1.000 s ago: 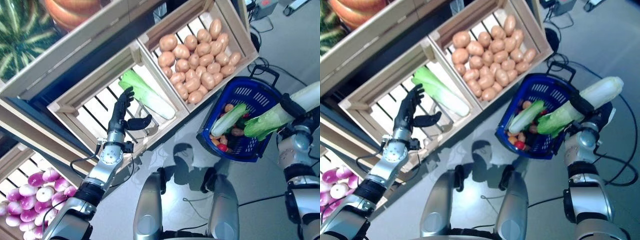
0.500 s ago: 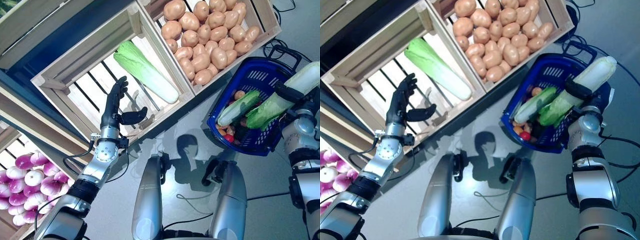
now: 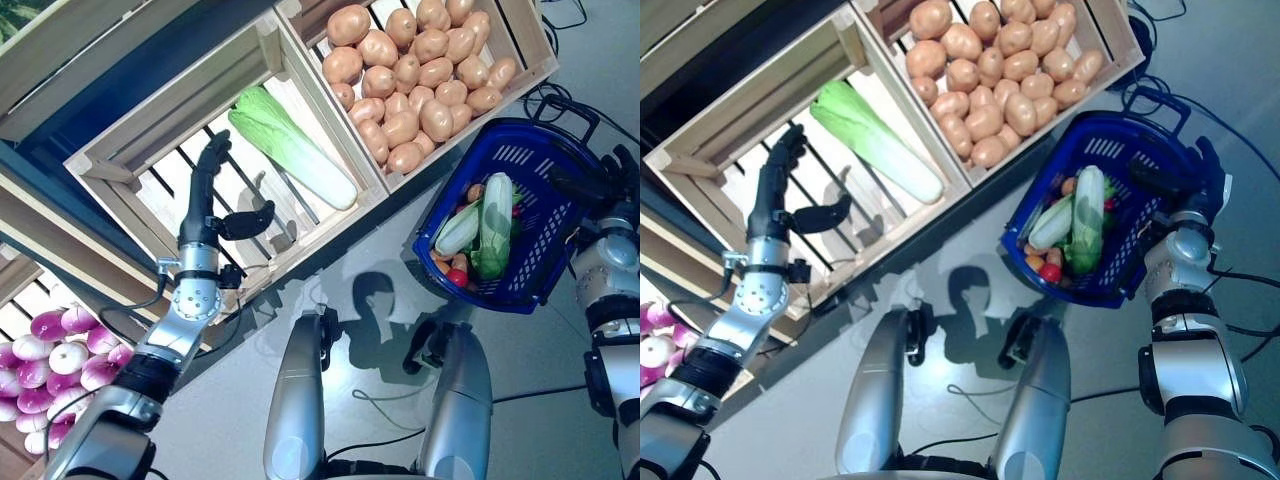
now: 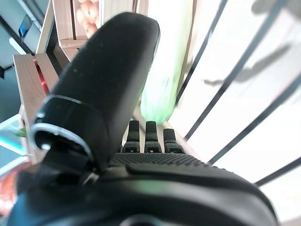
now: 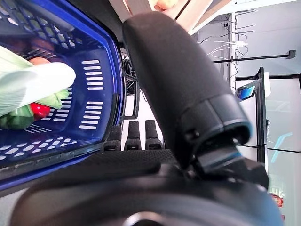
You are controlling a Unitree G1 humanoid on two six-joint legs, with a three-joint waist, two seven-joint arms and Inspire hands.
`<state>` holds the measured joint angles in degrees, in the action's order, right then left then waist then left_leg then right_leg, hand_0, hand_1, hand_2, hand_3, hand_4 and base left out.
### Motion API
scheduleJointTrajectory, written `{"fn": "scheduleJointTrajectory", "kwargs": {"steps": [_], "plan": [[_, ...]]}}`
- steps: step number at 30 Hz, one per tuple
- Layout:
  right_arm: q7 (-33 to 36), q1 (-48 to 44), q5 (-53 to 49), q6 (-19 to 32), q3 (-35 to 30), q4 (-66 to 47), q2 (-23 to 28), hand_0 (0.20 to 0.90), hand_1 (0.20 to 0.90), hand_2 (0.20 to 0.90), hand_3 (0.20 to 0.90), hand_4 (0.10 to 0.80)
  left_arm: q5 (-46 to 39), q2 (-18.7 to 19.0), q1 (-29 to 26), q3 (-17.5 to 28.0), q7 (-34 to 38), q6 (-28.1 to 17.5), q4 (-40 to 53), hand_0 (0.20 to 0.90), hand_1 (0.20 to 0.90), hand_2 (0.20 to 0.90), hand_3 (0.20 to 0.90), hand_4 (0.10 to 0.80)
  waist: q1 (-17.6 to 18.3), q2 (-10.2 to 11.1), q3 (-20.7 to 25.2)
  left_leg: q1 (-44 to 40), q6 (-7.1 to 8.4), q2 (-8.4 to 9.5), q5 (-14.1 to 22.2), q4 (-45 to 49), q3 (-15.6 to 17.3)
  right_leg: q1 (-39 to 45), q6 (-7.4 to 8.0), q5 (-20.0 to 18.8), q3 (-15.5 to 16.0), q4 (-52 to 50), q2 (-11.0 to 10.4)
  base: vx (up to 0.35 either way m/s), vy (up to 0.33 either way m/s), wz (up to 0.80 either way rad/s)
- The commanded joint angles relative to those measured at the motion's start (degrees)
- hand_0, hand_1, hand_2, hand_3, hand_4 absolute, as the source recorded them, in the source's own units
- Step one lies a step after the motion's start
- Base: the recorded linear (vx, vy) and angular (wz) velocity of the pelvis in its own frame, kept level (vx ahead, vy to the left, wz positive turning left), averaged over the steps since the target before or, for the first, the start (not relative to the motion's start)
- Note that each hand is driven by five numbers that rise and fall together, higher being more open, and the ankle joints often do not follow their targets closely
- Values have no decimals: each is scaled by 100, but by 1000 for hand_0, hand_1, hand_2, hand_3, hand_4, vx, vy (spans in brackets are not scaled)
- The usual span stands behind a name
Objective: Put vegetables into the basket
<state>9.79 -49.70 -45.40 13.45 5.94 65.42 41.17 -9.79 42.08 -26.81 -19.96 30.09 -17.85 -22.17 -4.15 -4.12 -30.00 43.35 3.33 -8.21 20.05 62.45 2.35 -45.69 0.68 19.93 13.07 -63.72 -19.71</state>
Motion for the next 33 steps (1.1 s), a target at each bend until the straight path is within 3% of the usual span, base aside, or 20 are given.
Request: {"fn": "scheduleJointTrajectory", "kwargs": {"steps": [1,7,10,13,18,24,28,33], "plan": [[-322,-521,-51,290,262,47,589,900,900,900,900,800,823,647,-786,310,698,-252,-1,900,900,900,900,800,19,-13,276,-688,15,-132,193,-609,63,704,186,14,-386,395,22,32,65,-8],[-497,-657,-218,148,528,140,674,900,900,900,900,800,2192,1373,-1497,-61,1248,173,-696,900,900,900,900,800,131,-18,370,-817,89,-227,93,-833,182,768,216,-33,-482,540,53,29,66,-7],[-755,-804,-316,108,718,219,659,900,900,900,900,800,3210,1698,-2055,-647,1438,533,-1281,900,900,900,900,800,215,-37,420,-820,123,-283,52,-900,246,735,237,-48,-545,576,66,10,76,-4],[-855,-942,-406,103,904,266,650,900,900,900,900,800,3522,1822,-2557,-1160,1355,680,-1661,900,900,900,900,800,279,-53,428,-779,149,-328,30,-894,275,678,251,-62,-587,576,64,-16,77,-6],[-1063,-1141,-576,9,1139,400,629,900,900,900,900,800,3877,1791,-3384,-2117,839,864,-2424,900,900,900,900,800,425,-83,434,-684,190,-400,35,-840,335,545,286,-73,-685,554,63,-23,85,-8],[-1133,-1268,-636,-53,1357,443,627,900,900,900,900,800,4063,1687,-3798,-2830,296,878,-2939,900,900,900,900,800,543,-98,405,-586,236,-427,40,-798,377,421,331,-144,-764,592,63,-10,65,-8],[-1105,-1340,-657,-40,1430,470,619,900,900,900,900,800,3688,1558,-3992,-3134,-91,1116,-3099,900,900,900,900,800,606,-114,332,-459,261,-438,32,-770,393,295,380,-203,-829,612,70,-41,59,-10],[-1041,-1429,-785,-49,1438,582,563,900,900,900,900,800,3421,1302,-4120,-3094,-332,1243,-3484,900,900,900,900,800,629,-105,264,-328,285,-447,5,-774,395,176,409,-259,-856,635,75,-45,24,-6]]}}
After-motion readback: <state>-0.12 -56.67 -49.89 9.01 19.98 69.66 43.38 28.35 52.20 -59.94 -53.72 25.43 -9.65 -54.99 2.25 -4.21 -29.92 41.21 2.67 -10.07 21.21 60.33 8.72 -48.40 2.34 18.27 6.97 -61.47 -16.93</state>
